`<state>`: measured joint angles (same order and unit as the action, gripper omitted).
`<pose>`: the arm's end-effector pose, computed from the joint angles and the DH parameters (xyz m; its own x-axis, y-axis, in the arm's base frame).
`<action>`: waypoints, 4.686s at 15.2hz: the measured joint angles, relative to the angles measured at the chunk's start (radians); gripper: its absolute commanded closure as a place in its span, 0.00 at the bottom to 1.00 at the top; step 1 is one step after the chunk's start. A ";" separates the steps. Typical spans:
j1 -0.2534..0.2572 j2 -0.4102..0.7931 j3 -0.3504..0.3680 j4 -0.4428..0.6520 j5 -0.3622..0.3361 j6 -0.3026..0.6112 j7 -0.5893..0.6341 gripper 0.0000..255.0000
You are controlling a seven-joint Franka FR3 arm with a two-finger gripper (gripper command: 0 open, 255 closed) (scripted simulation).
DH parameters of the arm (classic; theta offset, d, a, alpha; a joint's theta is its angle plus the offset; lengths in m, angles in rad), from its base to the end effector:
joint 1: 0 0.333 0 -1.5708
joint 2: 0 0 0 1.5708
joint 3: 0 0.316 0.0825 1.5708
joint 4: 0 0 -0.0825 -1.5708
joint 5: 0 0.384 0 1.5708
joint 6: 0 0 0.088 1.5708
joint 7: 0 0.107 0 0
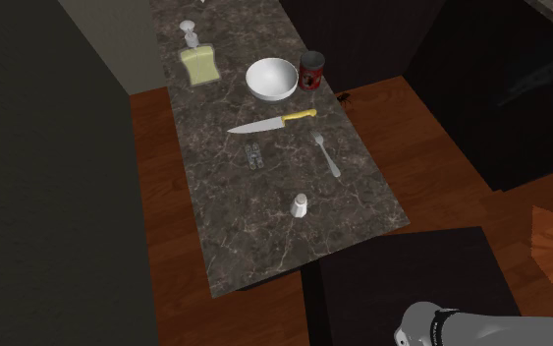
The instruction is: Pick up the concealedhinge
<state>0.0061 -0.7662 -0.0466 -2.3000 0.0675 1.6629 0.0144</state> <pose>0.3220 -0.0115 0.6199 0.9906 -0.0519 0.1263 -0.0392 -0.9941 -0.1014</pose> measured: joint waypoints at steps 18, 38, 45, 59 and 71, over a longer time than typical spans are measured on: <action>0.092 0.331 0.225 -0.091 0.078 0.406 0.165 0.00; 0.213 1.034 0.394 0.211 -0.168 0.749 0.502 0.00; 0.319 1.300 0.360 0.435 -0.275 0.761 0.595 0.00; 0.391 1.502 0.317 0.578 -0.333 0.803 0.639 1.00; 0.388 1.482 0.327 0.577 -0.324 0.789 0.634 1.00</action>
<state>0.3946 0.7158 0.2805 -1.7226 -0.2566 2.4524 0.6481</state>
